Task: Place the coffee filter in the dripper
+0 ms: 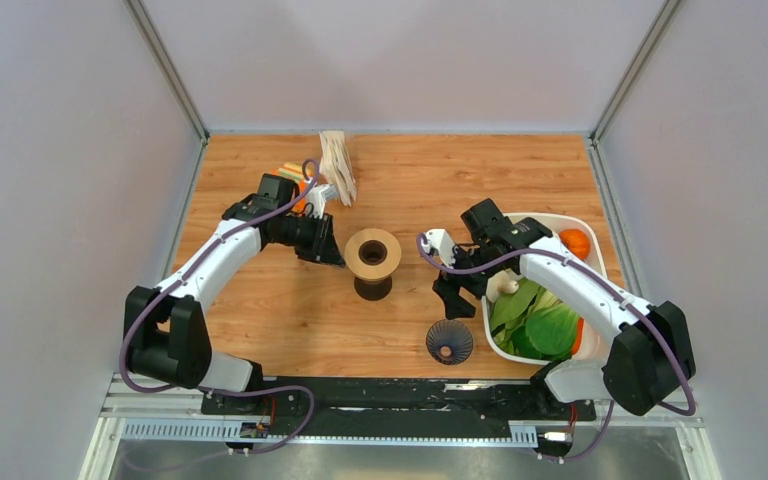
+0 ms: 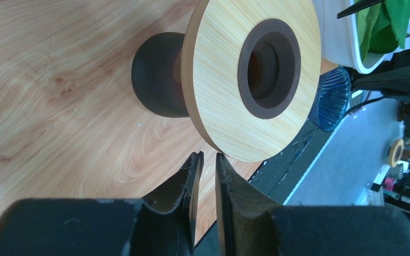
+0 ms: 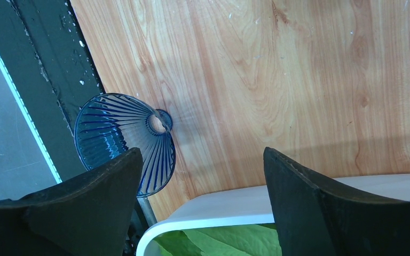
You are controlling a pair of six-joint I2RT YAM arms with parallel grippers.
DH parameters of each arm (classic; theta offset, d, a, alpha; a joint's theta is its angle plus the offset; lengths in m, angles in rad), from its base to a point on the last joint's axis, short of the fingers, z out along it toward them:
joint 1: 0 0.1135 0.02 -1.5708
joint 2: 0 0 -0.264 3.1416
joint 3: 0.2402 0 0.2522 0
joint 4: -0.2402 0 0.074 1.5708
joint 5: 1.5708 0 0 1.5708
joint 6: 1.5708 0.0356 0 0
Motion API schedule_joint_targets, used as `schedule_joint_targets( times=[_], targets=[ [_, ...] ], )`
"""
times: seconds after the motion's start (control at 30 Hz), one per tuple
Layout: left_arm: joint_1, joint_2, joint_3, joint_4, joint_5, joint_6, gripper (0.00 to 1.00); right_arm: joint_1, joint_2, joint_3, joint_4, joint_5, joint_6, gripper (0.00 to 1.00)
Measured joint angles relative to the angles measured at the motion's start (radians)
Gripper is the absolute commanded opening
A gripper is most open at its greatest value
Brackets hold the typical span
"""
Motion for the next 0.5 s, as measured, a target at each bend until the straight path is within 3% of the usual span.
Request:
schedule_joint_targets(
  times=[0.07, 0.2, 0.5],
  targets=[
    [0.000, 0.000, 0.000, -0.005, -0.011, 0.005, 0.44, 0.000, 0.000, 0.000, 0.000, 0.001, 0.000, 0.83],
    [0.019, -0.037, -0.003, -0.023, -0.015, 0.013, 0.57, 0.002, 0.000, -0.001, 0.000, 0.002, -0.002, 0.79],
    [0.175, -0.288, -0.023, -0.014, 0.058, -0.002, 0.67, 0.047, -0.006, -0.058, 0.005, 0.037, -0.026, 0.76]
  ],
)
